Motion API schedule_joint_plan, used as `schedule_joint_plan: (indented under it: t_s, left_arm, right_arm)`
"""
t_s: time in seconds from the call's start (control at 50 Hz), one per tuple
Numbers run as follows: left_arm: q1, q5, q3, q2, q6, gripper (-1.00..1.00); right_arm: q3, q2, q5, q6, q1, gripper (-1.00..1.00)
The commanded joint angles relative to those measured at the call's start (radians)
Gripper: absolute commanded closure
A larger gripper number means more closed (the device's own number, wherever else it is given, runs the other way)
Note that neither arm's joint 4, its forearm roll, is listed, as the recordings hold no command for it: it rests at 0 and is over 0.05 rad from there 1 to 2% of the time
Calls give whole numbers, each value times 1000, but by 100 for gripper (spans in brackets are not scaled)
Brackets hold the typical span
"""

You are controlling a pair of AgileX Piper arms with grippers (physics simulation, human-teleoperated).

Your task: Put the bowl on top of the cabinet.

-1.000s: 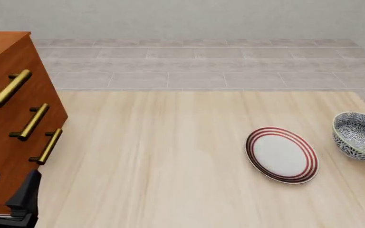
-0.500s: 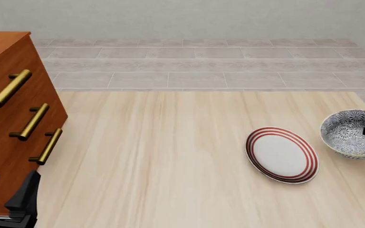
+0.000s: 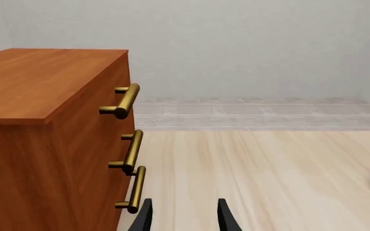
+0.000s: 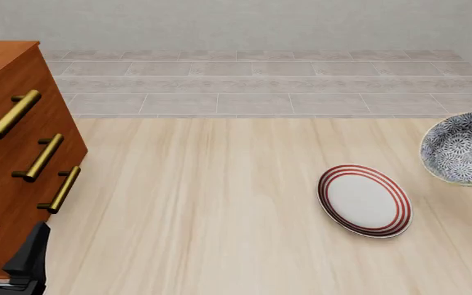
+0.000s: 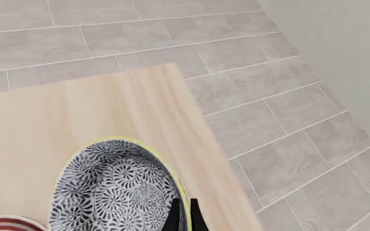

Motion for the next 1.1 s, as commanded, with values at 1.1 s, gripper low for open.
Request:
schedule_joint_plan:
  t_s: [1.1]
  left_arm:
    - [-55,5,-69,53,23,-100]
  right_arm:
    - [281,-636,99,188,670,100]
